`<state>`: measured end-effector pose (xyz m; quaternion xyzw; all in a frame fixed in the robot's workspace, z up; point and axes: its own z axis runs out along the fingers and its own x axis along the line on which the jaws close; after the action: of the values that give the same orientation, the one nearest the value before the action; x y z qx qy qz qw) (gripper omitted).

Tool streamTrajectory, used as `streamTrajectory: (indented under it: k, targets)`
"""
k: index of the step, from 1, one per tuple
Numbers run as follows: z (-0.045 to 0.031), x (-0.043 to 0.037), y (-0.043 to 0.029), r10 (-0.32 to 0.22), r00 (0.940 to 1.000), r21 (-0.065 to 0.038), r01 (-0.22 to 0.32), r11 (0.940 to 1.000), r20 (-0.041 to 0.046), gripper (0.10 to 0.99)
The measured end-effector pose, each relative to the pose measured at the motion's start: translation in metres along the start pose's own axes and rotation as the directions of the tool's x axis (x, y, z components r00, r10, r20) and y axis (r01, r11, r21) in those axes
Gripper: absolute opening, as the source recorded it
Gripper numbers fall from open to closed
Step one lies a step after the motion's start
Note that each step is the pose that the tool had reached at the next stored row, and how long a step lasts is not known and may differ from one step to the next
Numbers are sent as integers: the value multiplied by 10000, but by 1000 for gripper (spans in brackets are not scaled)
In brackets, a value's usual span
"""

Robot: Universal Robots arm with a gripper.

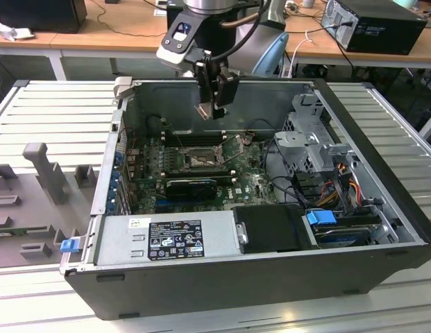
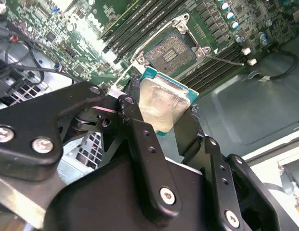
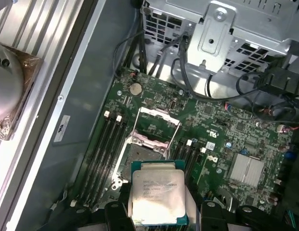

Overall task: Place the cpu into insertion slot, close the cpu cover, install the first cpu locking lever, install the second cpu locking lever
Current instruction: 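Place the cpu into insertion slot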

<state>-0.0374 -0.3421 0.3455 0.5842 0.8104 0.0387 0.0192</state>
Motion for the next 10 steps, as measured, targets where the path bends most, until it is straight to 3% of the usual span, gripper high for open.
streamTrajectory:
  k: [4, 7, 10]
  targets:
    - [12, 0, -1, 714, 9974, -10, -714, 9974, 71, 525]
    - [21, -1, -2, 1341, 9909, -22, -1340, 9910, 127, 525]
    - [30, 0, -2, 1424, 9897, -25, -1424, 9898, 135, 525]
